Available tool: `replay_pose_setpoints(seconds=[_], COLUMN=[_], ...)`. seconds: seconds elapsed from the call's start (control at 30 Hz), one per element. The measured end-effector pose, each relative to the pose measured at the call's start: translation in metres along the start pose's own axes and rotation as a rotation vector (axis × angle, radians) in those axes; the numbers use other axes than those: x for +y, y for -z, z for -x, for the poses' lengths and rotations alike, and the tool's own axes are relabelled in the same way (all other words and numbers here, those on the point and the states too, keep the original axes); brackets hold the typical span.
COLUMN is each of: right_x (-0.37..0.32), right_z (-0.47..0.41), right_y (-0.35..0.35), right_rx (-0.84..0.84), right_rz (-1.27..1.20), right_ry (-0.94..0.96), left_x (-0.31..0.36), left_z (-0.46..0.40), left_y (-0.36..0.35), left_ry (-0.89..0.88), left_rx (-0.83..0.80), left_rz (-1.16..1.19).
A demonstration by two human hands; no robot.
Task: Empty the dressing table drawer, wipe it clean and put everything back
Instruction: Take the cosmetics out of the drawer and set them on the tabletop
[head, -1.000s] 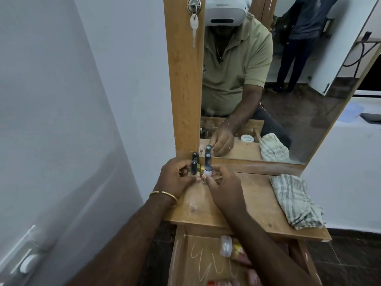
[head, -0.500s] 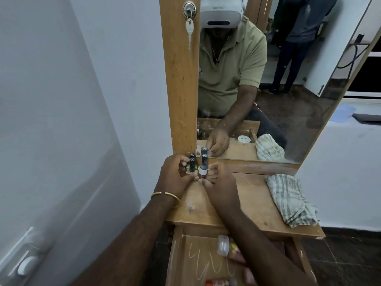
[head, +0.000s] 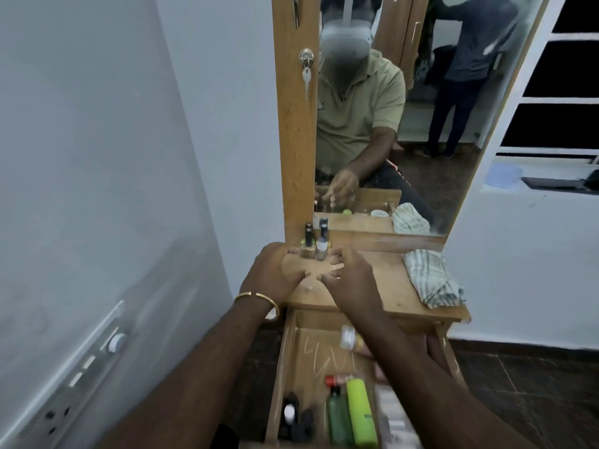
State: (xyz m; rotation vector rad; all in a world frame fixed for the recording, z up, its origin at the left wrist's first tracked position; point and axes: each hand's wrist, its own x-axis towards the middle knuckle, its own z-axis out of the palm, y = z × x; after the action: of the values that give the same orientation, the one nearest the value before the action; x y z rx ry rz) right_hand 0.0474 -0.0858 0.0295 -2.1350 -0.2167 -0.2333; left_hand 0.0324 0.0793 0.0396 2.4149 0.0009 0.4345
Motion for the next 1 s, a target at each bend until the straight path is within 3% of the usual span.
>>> replay_pose_setpoints(seconds=[0.27,0.43,0.8,1.0], right_x=[0.022,0.022,0.021,0.031], right_z=[0.093,0.122,0.121,0.117], right_y=[-0.013,-0.02,-0.034,-0.025], right_rx=[-0.561,-0.688,-0.677,-0.566], right_rz=[0.237,0.329,0.465,0.319], right_ry=[0.044,0.117,0.144,0.134], left_x=[-0.012,-0.016,-0.01,-0.014], left_z=[0.085,0.107,0.116,0.119], left_y=[0.005,0.01,0.016,0.011], left_ry=[0.048,0.043,-0.009,0.023], left_rx=[-0.049,-0.093,-0.147,-0.224], left_rz=[0.014,0.013,0.008,0.041])
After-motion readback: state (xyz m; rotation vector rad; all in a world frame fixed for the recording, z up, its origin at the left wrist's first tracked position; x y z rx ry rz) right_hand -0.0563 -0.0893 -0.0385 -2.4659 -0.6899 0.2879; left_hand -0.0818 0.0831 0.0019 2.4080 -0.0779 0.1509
